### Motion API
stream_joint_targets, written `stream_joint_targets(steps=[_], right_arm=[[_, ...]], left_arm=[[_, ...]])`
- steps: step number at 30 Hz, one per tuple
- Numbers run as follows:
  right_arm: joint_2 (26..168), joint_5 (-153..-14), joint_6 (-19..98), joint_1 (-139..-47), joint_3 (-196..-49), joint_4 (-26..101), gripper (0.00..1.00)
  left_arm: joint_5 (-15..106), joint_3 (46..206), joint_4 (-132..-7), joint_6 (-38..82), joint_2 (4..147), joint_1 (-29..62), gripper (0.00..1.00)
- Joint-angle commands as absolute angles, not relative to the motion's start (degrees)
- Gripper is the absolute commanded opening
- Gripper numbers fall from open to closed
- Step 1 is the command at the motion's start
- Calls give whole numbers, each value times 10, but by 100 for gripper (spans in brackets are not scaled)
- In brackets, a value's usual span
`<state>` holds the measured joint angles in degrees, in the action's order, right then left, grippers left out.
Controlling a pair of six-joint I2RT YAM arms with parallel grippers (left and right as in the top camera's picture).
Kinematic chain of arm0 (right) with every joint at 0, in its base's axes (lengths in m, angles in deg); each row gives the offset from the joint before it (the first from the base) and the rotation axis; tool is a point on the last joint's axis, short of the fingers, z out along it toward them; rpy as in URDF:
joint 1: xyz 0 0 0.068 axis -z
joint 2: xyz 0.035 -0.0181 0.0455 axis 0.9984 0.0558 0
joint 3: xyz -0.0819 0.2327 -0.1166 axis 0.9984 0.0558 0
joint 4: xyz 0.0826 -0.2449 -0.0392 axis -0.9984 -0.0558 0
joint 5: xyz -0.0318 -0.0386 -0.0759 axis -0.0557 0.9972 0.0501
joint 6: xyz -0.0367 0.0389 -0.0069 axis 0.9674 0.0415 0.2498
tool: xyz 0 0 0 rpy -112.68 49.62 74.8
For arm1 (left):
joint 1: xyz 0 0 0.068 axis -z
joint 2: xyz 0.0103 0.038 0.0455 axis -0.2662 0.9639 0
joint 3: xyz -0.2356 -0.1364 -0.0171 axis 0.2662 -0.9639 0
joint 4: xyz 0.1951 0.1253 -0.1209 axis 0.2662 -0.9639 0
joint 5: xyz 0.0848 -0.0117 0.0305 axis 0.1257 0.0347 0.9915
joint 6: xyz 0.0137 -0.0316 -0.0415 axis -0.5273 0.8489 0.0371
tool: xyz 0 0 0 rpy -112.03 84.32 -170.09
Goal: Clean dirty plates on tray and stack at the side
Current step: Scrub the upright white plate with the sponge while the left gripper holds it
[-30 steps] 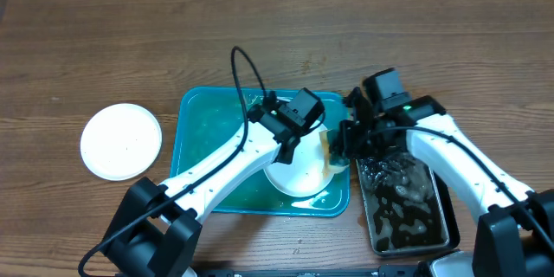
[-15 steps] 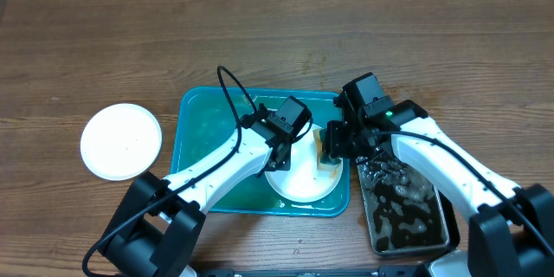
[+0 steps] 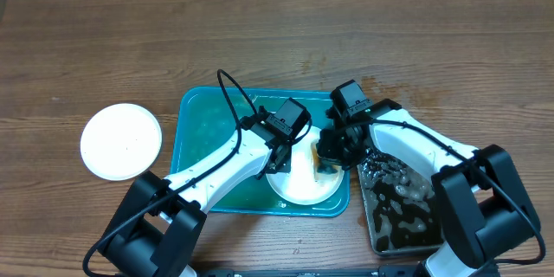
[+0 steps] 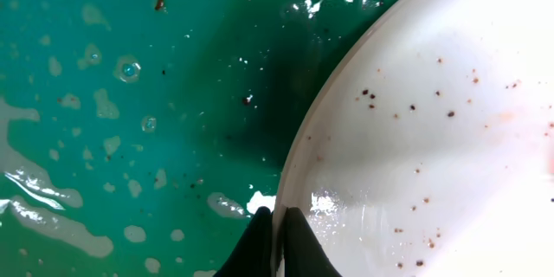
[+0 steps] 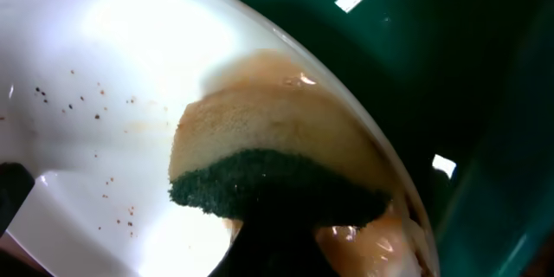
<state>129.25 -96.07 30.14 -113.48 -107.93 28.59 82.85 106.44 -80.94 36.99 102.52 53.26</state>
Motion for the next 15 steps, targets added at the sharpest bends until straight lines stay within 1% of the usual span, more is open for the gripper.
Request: stream_joint_targets(steps=[1,15], right_arm=[[1304,-916,275,-1139,-1089,290,4],[1304,-845,265,-1139,-1089,289,4]], left_arm=[[833,1057,-817,378,1034,532,4],[839,981,-779,411,1034,521,4]])
